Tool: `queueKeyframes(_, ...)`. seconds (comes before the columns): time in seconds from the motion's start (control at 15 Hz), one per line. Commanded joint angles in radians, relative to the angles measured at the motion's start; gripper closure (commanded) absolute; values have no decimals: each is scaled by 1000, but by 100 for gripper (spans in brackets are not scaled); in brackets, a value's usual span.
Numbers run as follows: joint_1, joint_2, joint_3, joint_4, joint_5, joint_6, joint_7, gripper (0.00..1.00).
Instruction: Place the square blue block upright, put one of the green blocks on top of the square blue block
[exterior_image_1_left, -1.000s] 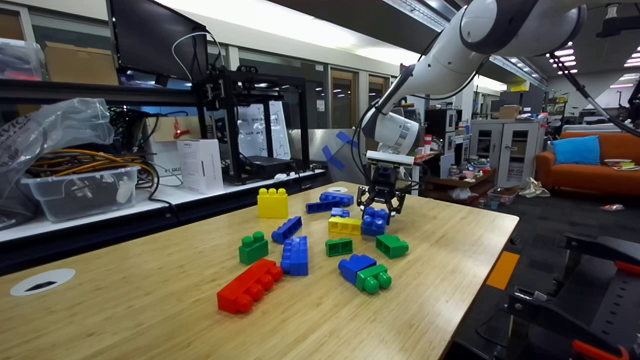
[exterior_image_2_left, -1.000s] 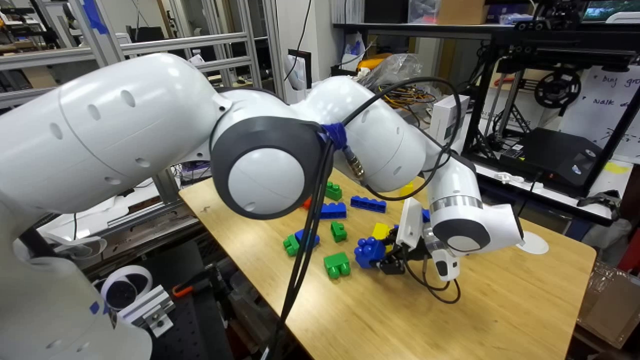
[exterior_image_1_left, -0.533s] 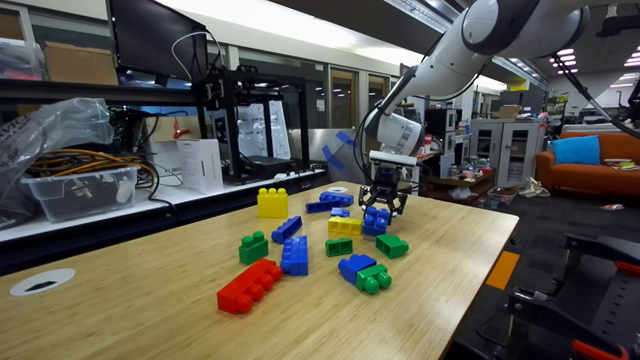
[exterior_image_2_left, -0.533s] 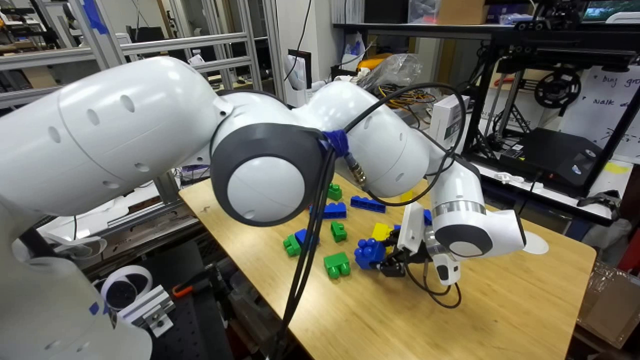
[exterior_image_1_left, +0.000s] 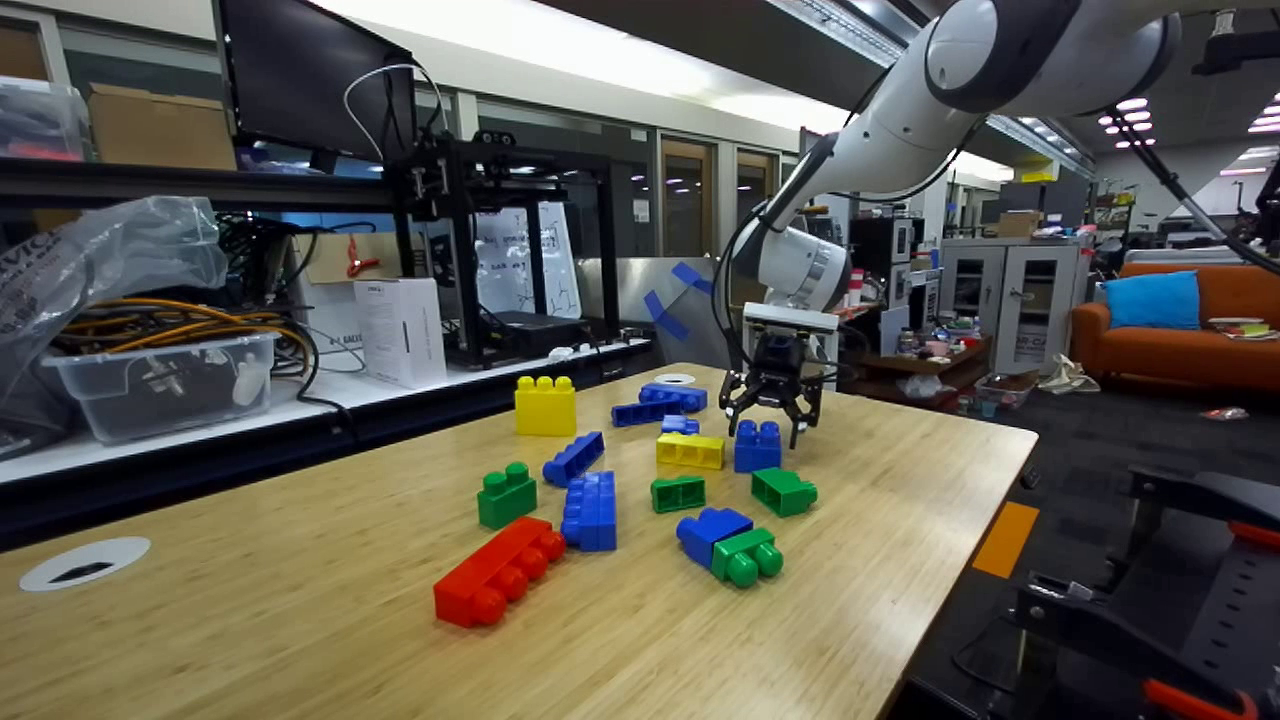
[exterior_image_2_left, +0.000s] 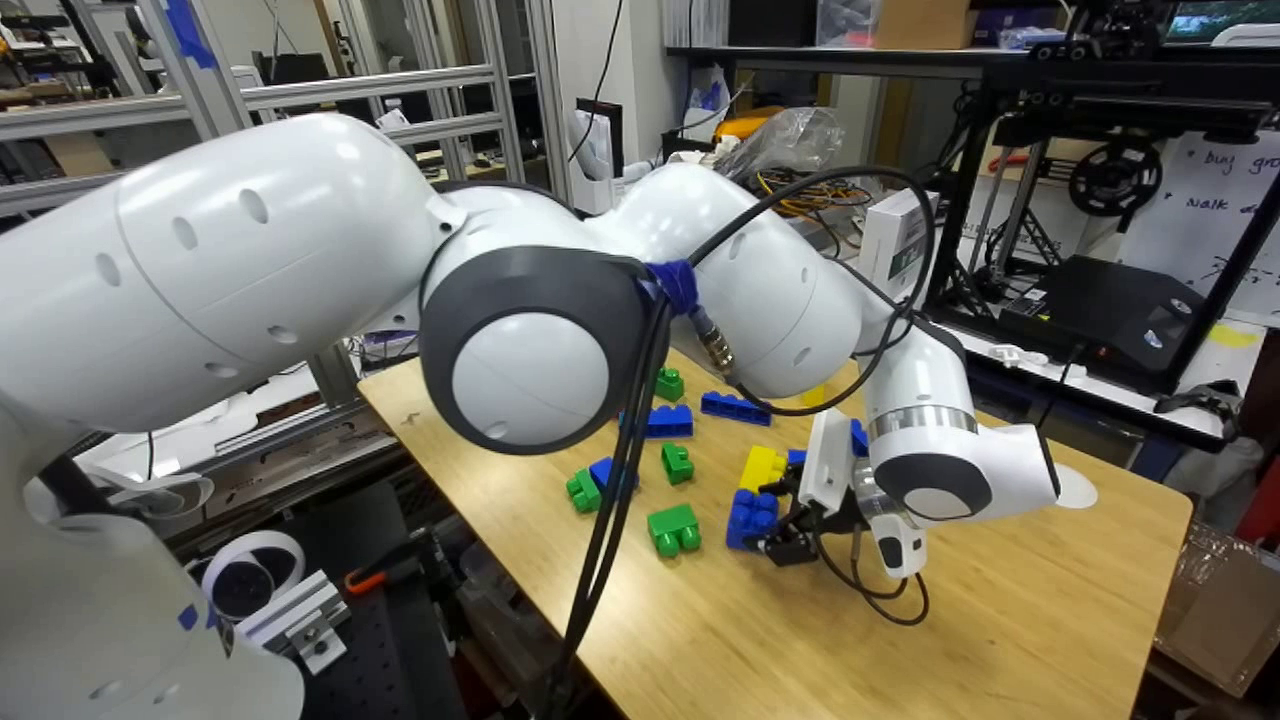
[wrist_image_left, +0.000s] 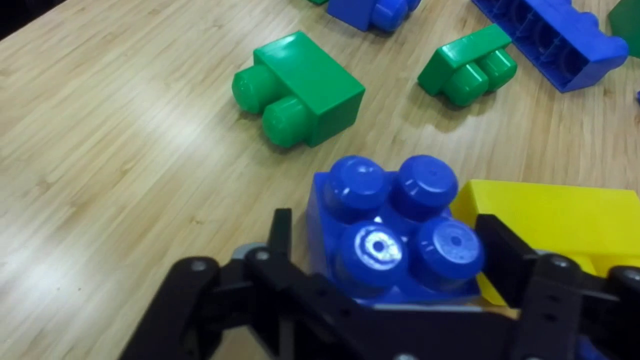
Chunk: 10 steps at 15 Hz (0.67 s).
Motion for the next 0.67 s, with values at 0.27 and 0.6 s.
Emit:
queueKeyframes(0.27, 21, -39, -23, -25, -43, 38, -16, 0)
queueKeyframes(0.6, 57, -209, -51, -115, -129, 132, -75, 0)
